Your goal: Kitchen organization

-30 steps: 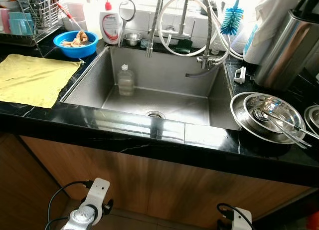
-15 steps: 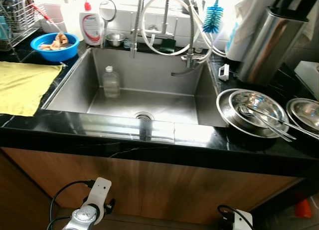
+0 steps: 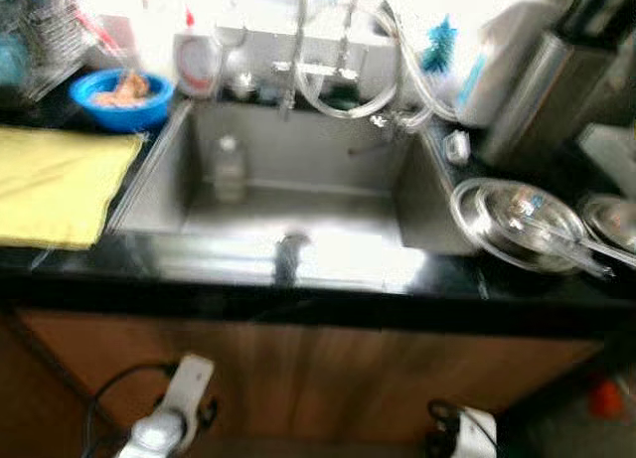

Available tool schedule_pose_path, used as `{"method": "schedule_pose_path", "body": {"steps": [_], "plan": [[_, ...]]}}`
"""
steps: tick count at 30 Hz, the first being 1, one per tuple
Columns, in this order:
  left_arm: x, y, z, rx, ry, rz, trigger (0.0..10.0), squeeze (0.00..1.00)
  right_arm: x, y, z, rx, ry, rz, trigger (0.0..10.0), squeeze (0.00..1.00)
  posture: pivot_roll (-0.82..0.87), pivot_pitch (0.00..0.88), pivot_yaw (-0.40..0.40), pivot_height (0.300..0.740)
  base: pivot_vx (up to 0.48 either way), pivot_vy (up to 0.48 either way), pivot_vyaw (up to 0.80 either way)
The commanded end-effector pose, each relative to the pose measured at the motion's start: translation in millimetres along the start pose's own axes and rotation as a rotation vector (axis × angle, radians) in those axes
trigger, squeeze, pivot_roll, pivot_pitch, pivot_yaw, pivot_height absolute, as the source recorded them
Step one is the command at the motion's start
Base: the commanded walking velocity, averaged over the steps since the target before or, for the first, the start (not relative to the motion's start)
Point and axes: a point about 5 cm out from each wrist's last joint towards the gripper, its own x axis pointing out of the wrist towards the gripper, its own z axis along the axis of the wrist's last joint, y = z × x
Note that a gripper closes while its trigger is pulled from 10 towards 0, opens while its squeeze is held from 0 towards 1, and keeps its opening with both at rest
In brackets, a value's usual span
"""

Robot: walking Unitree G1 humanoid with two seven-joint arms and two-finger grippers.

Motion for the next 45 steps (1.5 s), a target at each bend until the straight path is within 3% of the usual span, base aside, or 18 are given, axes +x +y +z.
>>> {"method": "schedule_pose_path", "body": {"steps": [1,7,24,27,30,35,38,41,44,45], "plan": [[2.3,-10.1,5.3,0.008,-0.013,-0.028,10.0,0.00,-1.4,-10.9,1.2,0.012,-0.005,-0.033,10.0,0.00,0.11,0.000,-0.092,0.740,0.000,0.000,-0.62],[2.6,-10.3,6.6,0.015,-0.017,-0.032,10.0,0.00,-1.3,-10.4,1.7,0.012,-0.008,-0.032,10.0,0.00,0.11,0.000,-0.089,0.740,0.000,0.000,-0.61],[1.9,-9.1,8.3,0.053,-0.042,-0.047,10.0,0.00,-1.1,-9.4,3.5,-0.015,-0.019,-0.017,10.0,0.00,0.12,0.000,-0.086,0.740,0.000,0.000,0.00],[1.1,-2.6,10.9,0.056,-0.066,-0.035,10.0,0.00,-1.1,-9.0,5.0,-0.037,-0.031,-0.011,10.0,0.00,0.12,0.000,-0.082,0.740,0.000,0.000,0.00],[-3.9,15.1,7.7,0.041,-0.097,-0.006,10.0,0.00,-1.1,-7.9,5.8,-0.032,-0.047,-0.010,10.0,0.00,0.11,0.000,-0.072,0.740,0.000,0.000,0.00],[-11.0,32.2,3.4,0.027,-0.140,0.026,10.0,0.00,-1.3,-7.3,5.2,-0.031,-0.049,-0.014,10.0,0.00,0.10,0.000,-0.063,0.740,0.000,0.000,0.00],[-11.0,37.7,12.3,0.039,-0.174,0.029,10.0,0.00,-1.5,-7.1,4.4,-0.035,-0.048,-0.015,10.0,0.00,0.10,0.000,-0.059,0.740,0.000,0.000,0.00],[-10.3,44.5,21.6,-0.046,-0.206,0.055,10.0,0.00,-11.8,-14.0,1.7,-0.047,-0.179,0.011,10.0,0.00,0.11,0.000,-0.051,0.740,0.000,0.000,0.00],[-14.0,49.8,20.1,-0.021,-0.224,0.047,10.0,0.00,-15.4,-18.7,-3.7,-0.050,-0.184,0.006,10.0,0.00,0.10,0.000,-0.041,0.740,0.000,0.000,0.00],[-17.0,48.8,18.7,0.029,-0.245,0.020,10.0,0.00,-16.3,-20.5,-4.8,-0.043,-0.188,-0.001,10.0,0.00,0.11,0.000,-0.039,0.740,0.000,0.000,0.00]]}}
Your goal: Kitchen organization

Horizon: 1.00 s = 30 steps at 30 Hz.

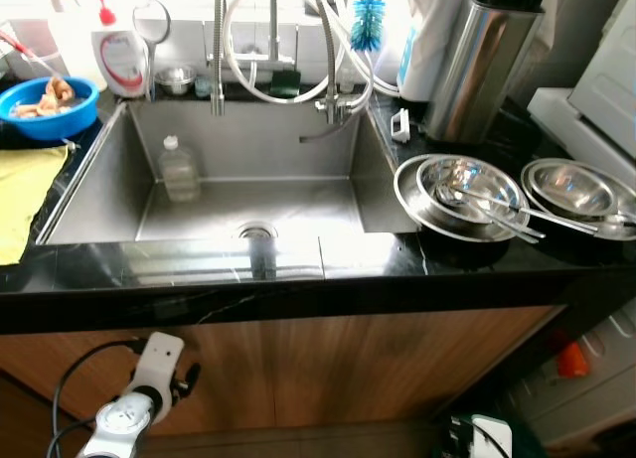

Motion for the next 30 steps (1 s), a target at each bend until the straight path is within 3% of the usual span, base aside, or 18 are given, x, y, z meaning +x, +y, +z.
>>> {"method": "schedule_pose_path", "body": {"steps": [1,8,13,17,19,20,25,30], "plan": [[-6.0,-2.5,-3.4,0.056,-0.029,-0.052,10.0,0.00,0.0,-3.7,4.1,0.010,-0.032,-0.011,10.0,0.00,0.11,0.000,-0.039,0.740,0.000,0.000,0.00],[-26.6,10.0,-1.1,0.052,-0.125,-0.028,10.0,0.00,-5.7,-2.0,11.2,-0.009,-0.134,0.014,10.0,0.00,0.13,0.000,-0.043,0.740,0.000,0.000,0.00],[-45.7,13.9,-3.5,0.061,-0.154,-0.008,10.0,0.00,-14.5,-6.5,13.3,-0.006,-0.190,-0.004,10.0,0.00,0.12,0.000,-0.041,0.740,0.000,0.000,0.00],[-52.5,15.5,-3.0,0.064,-0.165,0.001,10.0,0.00,-18.3,-8.4,14.1,-0.007,-0.207,-0.008,10.0,0.00,0.13,0.000,-0.046,0.740,0.000,0.000,0.00],[-72.3,24.9,3.5,0.066,-0.200,0.043,10.0,0.00,-33.0,-8.9,18.7,-0.017,-0.265,-0.021,10.0,0.00,0.13,0.000,-0.050,0.740,0.000,0.000,0.00],[-72.3,24.9,3.5,0.066,-0.200,0.043,10.0,0.00,-33.0,-8.9,18.7,-0.017,-0.265,-0.021,10.0,0.00,0.13,0.000,-0.050,0.740,0.000,0.000,0.00],[-105.6,41.6,13.7,0.097,-0.222,0.135,10.0,0.00,-66.7,3.5,24.3,-0.056,-0.322,-0.019,10.0,0.00,0.12,0.000,-0.056,0.740,0.000,0.000,0.00],[-123.6,49.2,23.9,0.107,-0.254,0.203,10.0,0.00,-82.7,3.6,29.7,-0.073,-0.342,-0.042,10.0,0.00,0.12,0.000,-0.060,0.740,0.000,0.000,0.00]]}}
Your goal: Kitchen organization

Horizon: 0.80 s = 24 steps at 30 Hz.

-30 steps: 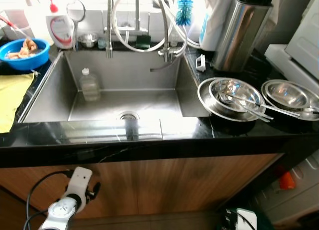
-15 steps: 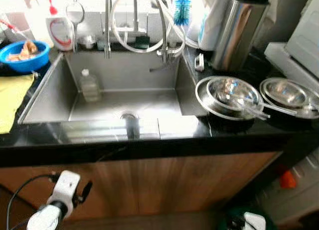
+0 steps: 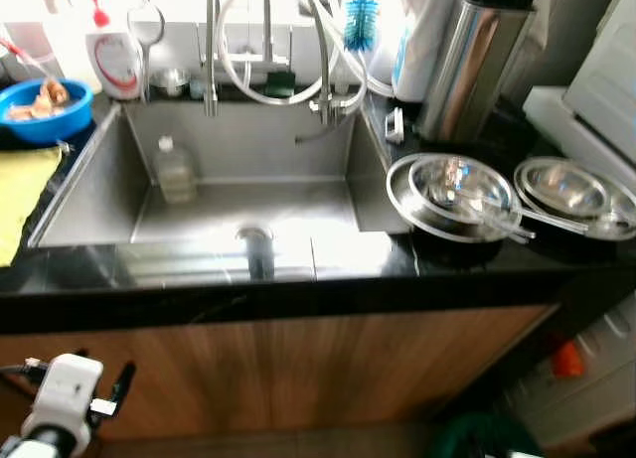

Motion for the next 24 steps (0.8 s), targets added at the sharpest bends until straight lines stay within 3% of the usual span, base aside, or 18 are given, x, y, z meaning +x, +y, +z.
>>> {"method": "schedule_pose_path", "body": {"steps": [1,4,7,10,11,15,18,21,24], "plan": [[-5.5,12.0,14.2,0.016,-0.027,0.074,10.0,0.00,-4.8,-5.2,14.7,-0.020,-0.030,-0.039,10.0,0.00,0.13,0.000,-0.064,0.740,0.000,0.000,0.00],[-5.1,28.5,35.4,0.021,-0.110,0.215,10.0,0.00,-6.7,-12.4,33.4,-0.042,-0.091,-0.090,10.0,0.00,0.13,0.000,-0.065,0.740,0.000,0.000,0.00],[4.8,45.3,63.4,-0.009,-0.207,0.366,10.0,0.00,-1.5,-22.9,58.0,-0.094,-0.165,-0.163,10.0,0.00,0.14,0.000,-0.074,0.740,0.000,0.000,0.00],[15.6,47.9,82.7,-0.009,-0.273,0.384,10.0,0.00,4.2,-26.0,75.2,-0.114,-0.220,-0.181,10.0,0.00,0.13,0.000,-0.075,0.740,0.000,0.000,0.00],[25.8,47.4,104.0,-0.012,-0.341,0.391,10.0,0.00,9.1,-28.2,92.7,-0.158,-0.261,-0.194,10.0,0.00,0.13,0.000,-0.071,0.740,0.000,0.000,0.00],[41.5,41.0,133.0,-0.060,-0.429,0.379,10.0,0.00,13.6,-31.0,117.5,-0.186,-0.328,-0.235,10.0,0.00,0.12,0.000,-0.070,0.740,0.000,0.000,0.00],[59.3,16.4,170.1,-0.084,-0.553,0.261,10.0,0.00,16.4,-31.0,143.5,-0.201,-0.411,-0.274,10.0,0.00,0.11,0.000,-0.071,0.740,0.000,0.000,0.00],[62.8,7.0,178.2,-0.102,-0.571,0.227,10.0,0.00,17.4,-26.9,151.8,-0.204,-0.434,-0.261,10.0,0.00,0.09,0.000,-0.065,0.740,0.000,0.000,0.00],[51.9,2.3,167.3,-0.102,-0.522,0.173,10.0,0.00,14.9,-23.3,152.5,-0.205,-0.423,-0.253,10.0,0.00,0.09,0.000,-0.061,0.740,0.000,0.000,0.00]]}}
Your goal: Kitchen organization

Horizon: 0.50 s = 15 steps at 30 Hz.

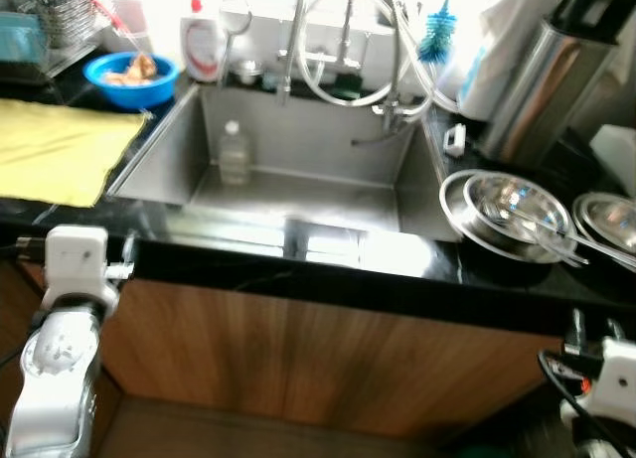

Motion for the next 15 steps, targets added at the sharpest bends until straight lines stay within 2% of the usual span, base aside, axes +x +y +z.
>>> {"method": "schedule_pose_path", "body": {"steps": [1,3,4,7,9,11,12,13,15], "plan": [[-14.0,3.1,-3.1,0.000,0.042,-0.025,10.0,0.00,-6.6,-5.9,-4.0,-0.022,0.043,-0.019,10.0,0.00,0.10,0.000,-0.060,0.740,0.000,0.000,0.00],[-29.8,12.4,-8.2,0.038,0.094,-0.029,10.0,0.00,-10.7,-5.2,-8.0,-0.023,0.069,-0.014,10.0,0.00,0.11,0.000,-0.065,0.740,0.000,0.000,0.00],[-32.3,14.7,-8.4,0.043,0.100,-0.026,10.0,0.00,-11.5,-5.0,-8.5,-0.024,0.071,-0.013,10.0,0.00,0.11,0.000,-0.065,0.740,0.000,0.000,0.00],[-26.8,14.2,-4.9,0.033,0.085,-0.020,10.0,0.00,-10.8,-5.0,-7.7,-0.025,0.077,-0.019,10.0,0.00,0.13,0.000,-0.071,0.740,0.000,0.000,0.00],[-7.9,-2.7,0.0,-0.052,0.054,-0.052,10.0,0.00,-4.1,-2.7,-3.1,-0.016,0.067,-0.024,10.0,0.00,0.12,0.000,-0.070,0.740,0.000,0.000,0.00],[0.1,-16.4,3.9,-0.088,0.028,-0.095,10.0,0.00,-0.5,-1.0,-0.6,-0.009,0.056,-0.021,10.0,0.00,0.10,0.000,-0.069,0.740,0.000,0.000,0.00],[6.8,-29.7,8.0,-0.126,0.004,-0.140,10.0,0.00,3.1,0.5,2.0,-0.001,0.043,-0.015,10.0,0.00,0.09,0.000,-0.067,0.740,0.000,0.000,0.00],[6.8,-29.7,8.0,-0.126,0.004,-0.140,10.0,0.00,3.1,0.5,2.0,-0.001,0.043,-0.015,10.0,0.00,0.09,0.000,-0.067,0.740,0.000,0.000,0.00],[15.2,-51.2,9.5,-0.199,-0.009,-0.210,10.0,0.00,9.8,0.8,5.2,0.000,0.022,-0.022,10.0,0.00,0.08,0.000,-0.061,0.740,0.000,0.000,0.00]]}}
